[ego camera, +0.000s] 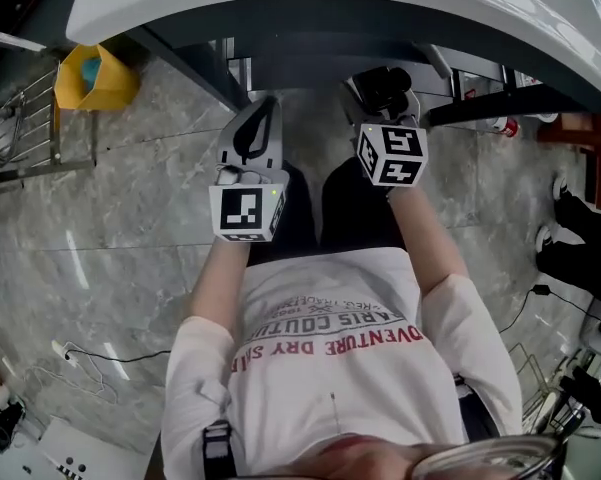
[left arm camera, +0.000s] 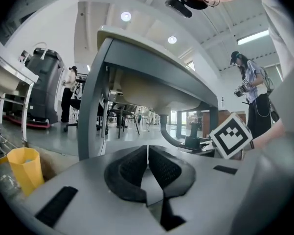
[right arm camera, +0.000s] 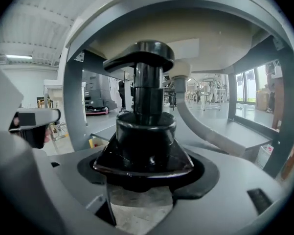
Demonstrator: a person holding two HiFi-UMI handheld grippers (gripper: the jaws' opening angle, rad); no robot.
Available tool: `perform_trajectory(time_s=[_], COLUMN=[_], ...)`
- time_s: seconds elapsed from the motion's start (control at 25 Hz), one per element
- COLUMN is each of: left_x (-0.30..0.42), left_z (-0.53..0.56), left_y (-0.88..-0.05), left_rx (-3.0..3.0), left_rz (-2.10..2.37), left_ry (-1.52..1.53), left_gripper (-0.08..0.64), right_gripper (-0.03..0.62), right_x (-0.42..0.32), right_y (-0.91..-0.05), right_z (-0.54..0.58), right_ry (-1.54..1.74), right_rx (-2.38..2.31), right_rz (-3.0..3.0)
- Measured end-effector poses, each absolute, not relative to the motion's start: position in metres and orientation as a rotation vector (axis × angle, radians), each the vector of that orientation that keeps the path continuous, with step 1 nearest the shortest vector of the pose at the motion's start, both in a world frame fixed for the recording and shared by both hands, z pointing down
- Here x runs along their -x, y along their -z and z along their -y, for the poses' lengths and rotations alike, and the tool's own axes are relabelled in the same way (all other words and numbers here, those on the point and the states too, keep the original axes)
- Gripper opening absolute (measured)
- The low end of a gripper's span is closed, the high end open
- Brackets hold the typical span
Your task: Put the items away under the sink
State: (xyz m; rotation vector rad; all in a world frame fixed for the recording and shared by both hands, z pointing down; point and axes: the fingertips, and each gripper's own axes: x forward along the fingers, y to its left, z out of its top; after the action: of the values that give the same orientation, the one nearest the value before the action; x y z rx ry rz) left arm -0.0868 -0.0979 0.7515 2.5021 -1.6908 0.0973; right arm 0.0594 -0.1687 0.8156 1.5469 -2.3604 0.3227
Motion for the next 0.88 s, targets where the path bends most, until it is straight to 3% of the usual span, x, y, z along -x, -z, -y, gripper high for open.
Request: perform_trajectory(time_s=[0.88], left_x=[0.08], left_z=[0.087], left_y=[-0.782], left_rx=[-2.51], left_rz=[1.621], left_ry=[-0.129], left_gripper=[0.028], right_gripper=[0.373], right_x=[-0.049], right_y=[-0.828], right_z=[0.284], right_ry=[-0.295], right_rx=[-1.725], right_rz=[2.128])
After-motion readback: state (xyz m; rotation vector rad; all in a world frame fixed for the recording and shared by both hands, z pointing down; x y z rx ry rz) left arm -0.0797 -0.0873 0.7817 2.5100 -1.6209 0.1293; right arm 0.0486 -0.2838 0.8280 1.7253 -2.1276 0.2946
